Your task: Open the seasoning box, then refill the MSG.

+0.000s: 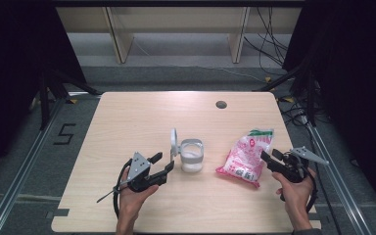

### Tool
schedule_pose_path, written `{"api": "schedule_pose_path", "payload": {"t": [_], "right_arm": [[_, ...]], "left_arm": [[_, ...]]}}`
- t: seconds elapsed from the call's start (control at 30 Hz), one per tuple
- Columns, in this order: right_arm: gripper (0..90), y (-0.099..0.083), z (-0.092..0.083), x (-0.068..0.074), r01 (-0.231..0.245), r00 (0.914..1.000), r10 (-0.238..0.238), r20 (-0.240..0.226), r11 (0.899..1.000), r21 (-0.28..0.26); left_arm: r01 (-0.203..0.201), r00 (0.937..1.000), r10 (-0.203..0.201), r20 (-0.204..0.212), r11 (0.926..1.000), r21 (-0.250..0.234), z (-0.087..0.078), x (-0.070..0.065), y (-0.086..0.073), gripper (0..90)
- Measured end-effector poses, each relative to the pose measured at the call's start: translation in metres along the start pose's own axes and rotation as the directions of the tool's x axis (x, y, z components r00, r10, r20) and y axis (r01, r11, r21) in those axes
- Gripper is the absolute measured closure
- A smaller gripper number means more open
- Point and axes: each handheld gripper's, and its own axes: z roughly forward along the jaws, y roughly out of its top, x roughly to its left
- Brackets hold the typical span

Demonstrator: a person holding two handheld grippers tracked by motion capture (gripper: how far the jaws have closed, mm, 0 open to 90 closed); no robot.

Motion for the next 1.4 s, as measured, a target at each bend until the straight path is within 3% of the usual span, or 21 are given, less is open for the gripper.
{"api": "schedule_pose_path", "payload": {"t": [0.07,0.13,0.2,0.23,0.3,0.33,0.37,0.4,0.5,0.53,0.57,0.63,0.67,0.73,0.77,0.83,1.0,1.27,1.3,1.37,1.4], "right_arm": [[46.4,0.0,-0.004,0.006,-0.016,0.9998,0.016,0.01,1.0,-0.007],[45.2,-0.001,-0.008,0.009,0.046,0.9989,-0.046,0.012,0.999,-0.001],[44.5,-0.001,-0.009,0.011,0.042,0.9991,-0.042,-0.004,0.999,0.005],[44.0,-0.002,-0.01,0.016,0.077,0.997,-0.077,-0.01,0.997,0.003],[43.1,-0.005,-0.011,0.024,0.047,0.9988,-0.047,-0.007,0.999,0.004],[42.9,-0.005,-0.011,0.022,0.088,0.9958,-0.088,-0.026,0.996,0.001],[42.8,-0.006,-0.012,0.027,0.061,0.9977,-0.061,-0.03,0.998,0.002],[42.7,-0.006,-0.011,0.027,0.093,0.9947,-0.093,-0.043,0.996,-0.008],[42.8,-0.008,-0.01,0.035,0.098,0.9941,-0.098,-0.047,0.995,-0.007],[42.8,-0.009,-0.012,0.038,0.074,0.995,-0.074,-0.067,0.997,0.002],[42.8,-0.01,-0.011,0.038,0.094,0.9934,-0.095,-0.065,0.995,-0.011],[42.8,-0.011,-0.011,0.039,0.107,0.9926,-0.107,-0.057,0.994,-0.002],[42.8,-0.011,-0.013,0.04,0.114,0.99,-0.113,-0.085,0.993,0.007],[42.8,-0.012,-0.013,0.042,0.092,0.9937,-0.091,-0.065,0.996,0.01],[42.8,-0.013,-0.012,0.04,0.126,0.9894,-0.126,-0.072,0.992,-0.013],[42.9,-0.015,-0.014,0.045,0.095,0.9919,-0.095,-0.084,0.995,-0.005],[42.8,-0.016,-0.017,0.049,0.102,0.99,-0.102,-0.097,0.995,-0.01],[42.6,-0.019,-0.019,0.051,0.152,0.9819,-0.152,-0.113,0.988,-0.006],[42.6,-0.02,-0.021,0.055,0.107,0.9867,-0.106,-0.123,0.994,0.001],[42.6,-0.02,-0.02,0.053,0.136,0.9841,-0.136,-0.115,0.991,-0.008],[42.6,-0.021,-0.023,0.056,0.102,0.9892,-0.1,-0.108,0.995,0.02]], "left_arm": [[-0.009,1.0,0.009,-0.002,1.0,0.0,0.0,0.001,0.001,49.5],[-0.019,0.9998,0.019,-0.001,0.9998,-0.001,0.001,0.003,0.001,53.5],[-0.027,0.9996,0.027,-0.004,0.9996,0.001,0.001,0.004,0.001,57.8],[-0.027,0.9996,0.027,-0.008,0.9996,0.0,0.002,0.004,0.002,60.7],[-0.044,0.9989,0.043,-0.017,0.999,-0.003,0.002,0.005,0.002,66.7],[-0.055,0.9983,0.055,-0.019,0.9985,-0.003,0.002,0.005,0.002,69.6],[-0.059,0.998,0.059,-0.021,0.9982,-0.004,0.002,0.006,0.003,71.9],[-0.062,0.9978,0.061,-0.026,0.9981,-0.005,0.003,0.005,0.003,74.1],[-0.082,0.996,0.081,-0.037,0.9967,-0.004,0.004,0.008,0.003,80.4],[-0.074,0.9965,0.074,-0.04,0.9973,-0.002,0.005,0.007,0.003,82.3],[-0.079,0.996,0.079,-0.042,0.9969,0.0,0.005,0.007,0.004,83.4],[-0.086,0.9955,0.086,-0.04,0.9963,0.005,0.005,0.007,0.006,85.1],[-0.097,0.9946,0.097,-0.037,0.9953,0.007,0.007,0.008,0.007,85.6],[-0.097,0.9945,0.097,-0.038,0.9952,0.013,0.007,0.008,0.008,85.6],[-0.096,0.9947,0.097,-0.034,0.9952,0.016,0.008,0.009,0.008,85.6],[-0.089,0.9953,0.09,-0.036,0.9959,0.016,0.008,0.011,0.009,86.0],[-0.104,0.9939,0.104,-0.035,0.9945,0.016,0.01,0.014,0.013,86.6],[-0.107,0.9937,0.107,-0.033,0.9941,0.015,0.011,0.013,0.015,87.1],[-0.107,0.9937,0.107,-0.034,0.9942,0.015,0.011,0.013,0.016,87.2],[-0.116,0.9927,0.116,-0.034,0.9932,0.014,0.01,0.013,0.017,87.5],[-0.107,0.9937,0.107,-0.033,0.9942,0.013,0.011,0.013,0.017,87.6]]}}
